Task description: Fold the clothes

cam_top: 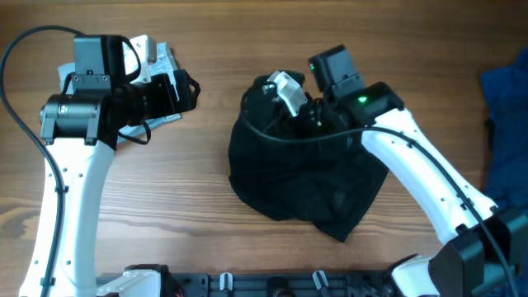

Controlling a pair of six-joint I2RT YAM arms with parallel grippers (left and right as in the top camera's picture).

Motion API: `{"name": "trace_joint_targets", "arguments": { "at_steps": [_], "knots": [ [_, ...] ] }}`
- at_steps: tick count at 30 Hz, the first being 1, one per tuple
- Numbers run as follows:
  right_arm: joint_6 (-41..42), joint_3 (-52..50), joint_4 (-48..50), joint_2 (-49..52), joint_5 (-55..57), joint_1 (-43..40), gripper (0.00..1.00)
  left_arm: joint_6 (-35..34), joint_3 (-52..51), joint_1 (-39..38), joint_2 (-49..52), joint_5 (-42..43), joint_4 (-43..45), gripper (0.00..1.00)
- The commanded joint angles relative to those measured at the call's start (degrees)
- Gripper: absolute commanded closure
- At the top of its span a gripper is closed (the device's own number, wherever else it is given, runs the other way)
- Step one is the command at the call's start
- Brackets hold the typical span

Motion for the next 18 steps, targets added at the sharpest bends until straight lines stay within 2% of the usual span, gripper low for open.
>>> {"name": "trace_joint_targets", "arguments": {
  "at_steps": [1,2,4,6,10,12,13,14,16,17,18],
  "knots": [
    [10.47,0.39,0.33,-1.38,17.49,-4.87,0.69,0.72,1.11,-0.17,-0.83,-0.28,0.26,0.00],
    [11.98,0.39,0.35,-1.40,17.70,-7.04,0.66,0.70,1.11,-0.22,-0.83,-0.24,0.26,0.00],
    [12.48,0.39,0.39,-1.36,11.26,-12.55,0.67,0.74,1.09,-0.22,-0.72,1.75,0.35,0.00],
    [11.85,0.28,1.42,-1.33,1.77,-15.52,0.76,0.72,1.09,-0.61,-0.31,3.17,0.85,0.00],
    [11.02,0.17,4.46,-0.98,-5.22,-14.56,0.92,0.72,1.09,-2.38,0.57,3.13,2.54,0.00],
    [11.41,0.00,6.67,-0.33,-6.95,-11.87,0.95,0.74,1.11,-2.34,0.48,2.47,2.54,0.00],
    [11.56,0.00,7.48,0.04,-4.35,-10.32,0.94,0.72,1.11,-2.21,0.22,1.33,2.19,0.00],
    [12.79,0.00,7.61,0.24,1.07,-9.44,0.77,0.72,1.11,-1.88,-0.17,0.50,1.73,0.00],
    [22.34,0.00,7.10,0.26,20.46,-9.20,0.36,0.70,1.11,-1.42,-1.16,1.01,0.55,0.00],
    [25.44,0.00,6.69,0.28,27.17,-10.12,0.21,0.74,1.11,-1.42,-1.66,0.96,-0.37,0.00],
    [26.23,0.00,6.29,0.35,29.18,-11.41,0.15,0.74,1.11,-1.44,-1.99,0.96,-1.16,0.00]
  ]
}}
